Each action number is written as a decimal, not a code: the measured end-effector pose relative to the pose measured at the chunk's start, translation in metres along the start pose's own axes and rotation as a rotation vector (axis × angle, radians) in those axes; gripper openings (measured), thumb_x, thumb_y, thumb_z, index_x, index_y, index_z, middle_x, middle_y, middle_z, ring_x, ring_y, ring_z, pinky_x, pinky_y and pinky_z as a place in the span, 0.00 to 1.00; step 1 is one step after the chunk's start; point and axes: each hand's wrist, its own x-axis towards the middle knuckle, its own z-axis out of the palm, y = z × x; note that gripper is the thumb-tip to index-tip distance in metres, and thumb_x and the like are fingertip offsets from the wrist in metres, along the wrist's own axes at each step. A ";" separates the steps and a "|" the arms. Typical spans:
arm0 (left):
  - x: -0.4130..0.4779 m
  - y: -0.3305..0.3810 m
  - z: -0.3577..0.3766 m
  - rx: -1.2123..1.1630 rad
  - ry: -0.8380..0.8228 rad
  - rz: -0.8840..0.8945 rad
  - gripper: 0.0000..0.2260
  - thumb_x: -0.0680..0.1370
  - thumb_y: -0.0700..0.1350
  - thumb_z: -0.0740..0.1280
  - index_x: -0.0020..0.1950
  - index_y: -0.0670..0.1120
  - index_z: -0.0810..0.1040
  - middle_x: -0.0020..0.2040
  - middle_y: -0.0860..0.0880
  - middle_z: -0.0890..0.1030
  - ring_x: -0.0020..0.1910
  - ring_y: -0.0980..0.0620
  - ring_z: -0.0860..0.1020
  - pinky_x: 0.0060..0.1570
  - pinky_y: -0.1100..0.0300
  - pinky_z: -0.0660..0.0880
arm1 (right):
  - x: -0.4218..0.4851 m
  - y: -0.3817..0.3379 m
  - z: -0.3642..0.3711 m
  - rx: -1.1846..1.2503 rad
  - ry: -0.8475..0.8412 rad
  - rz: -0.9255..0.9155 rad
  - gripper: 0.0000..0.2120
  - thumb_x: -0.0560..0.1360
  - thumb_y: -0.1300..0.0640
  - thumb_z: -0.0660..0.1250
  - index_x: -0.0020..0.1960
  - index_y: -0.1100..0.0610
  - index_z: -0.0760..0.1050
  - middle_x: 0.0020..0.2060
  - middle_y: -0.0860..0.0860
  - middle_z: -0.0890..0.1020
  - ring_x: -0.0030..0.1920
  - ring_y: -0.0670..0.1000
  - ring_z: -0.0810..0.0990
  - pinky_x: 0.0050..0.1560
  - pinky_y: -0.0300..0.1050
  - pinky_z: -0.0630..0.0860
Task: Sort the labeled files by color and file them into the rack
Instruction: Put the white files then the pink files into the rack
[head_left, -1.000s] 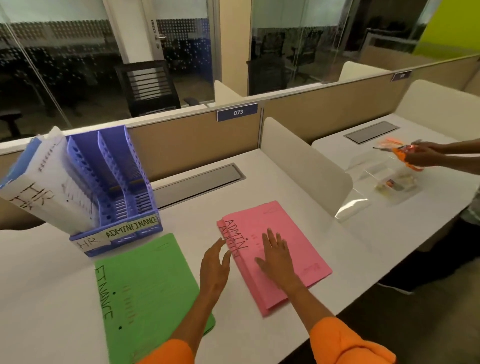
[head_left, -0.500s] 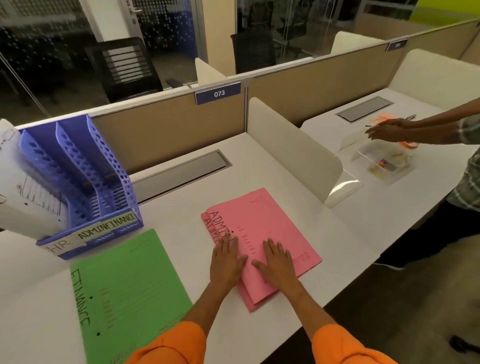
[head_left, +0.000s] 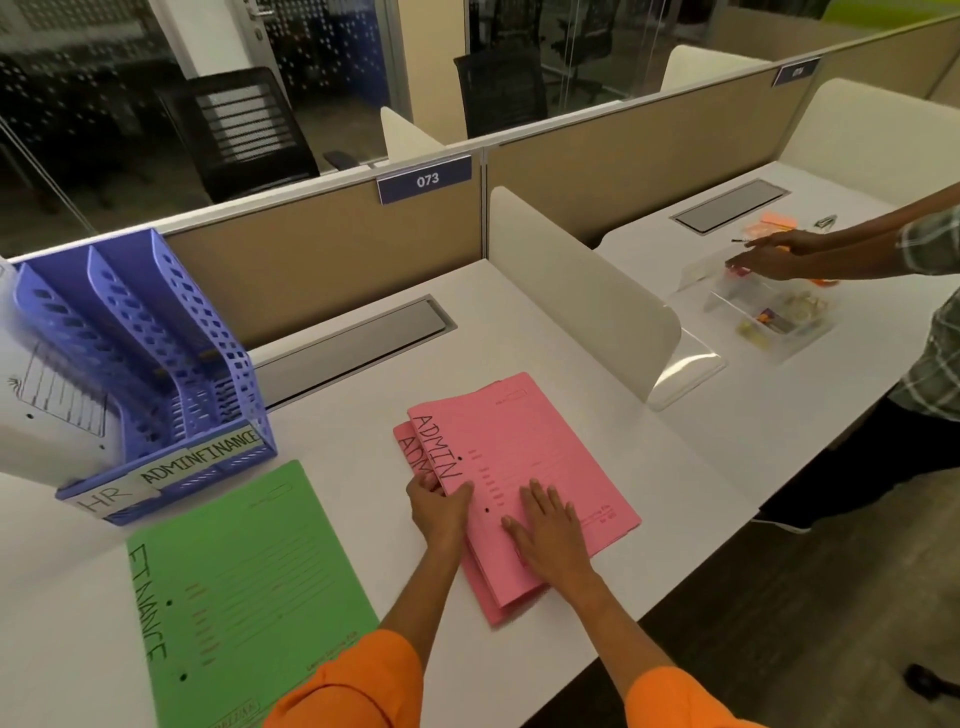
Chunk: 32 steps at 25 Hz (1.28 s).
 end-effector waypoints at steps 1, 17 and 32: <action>0.002 0.000 0.000 -0.041 -0.067 -0.039 0.25 0.69 0.34 0.76 0.63 0.41 0.72 0.57 0.43 0.81 0.53 0.45 0.81 0.57 0.50 0.79 | 0.000 0.000 0.000 0.015 0.011 0.005 0.33 0.81 0.36 0.47 0.80 0.52 0.49 0.80 0.51 0.51 0.80 0.55 0.48 0.79 0.59 0.45; -0.001 0.074 -0.119 -0.282 -0.270 0.200 0.20 0.71 0.34 0.72 0.60 0.48 0.74 0.52 0.46 0.86 0.49 0.44 0.85 0.45 0.47 0.83 | 0.046 -0.074 -0.091 0.713 0.355 0.096 0.28 0.79 0.43 0.62 0.72 0.59 0.64 0.68 0.60 0.74 0.66 0.59 0.74 0.65 0.56 0.69; -0.015 0.138 -0.323 0.220 0.025 0.239 0.24 0.80 0.49 0.66 0.65 0.44 0.54 0.68 0.46 0.71 0.65 0.45 0.75 0.66 0.44 0.74 | 0.070 -0.295 -0.033 1.021 -0.072 -0.274 0.07 0.80 0.53 0.65 0.56 0.54 0.76 0.54 0.51 0.81 0.55 0.53 0.78 0.52 0.49 0.73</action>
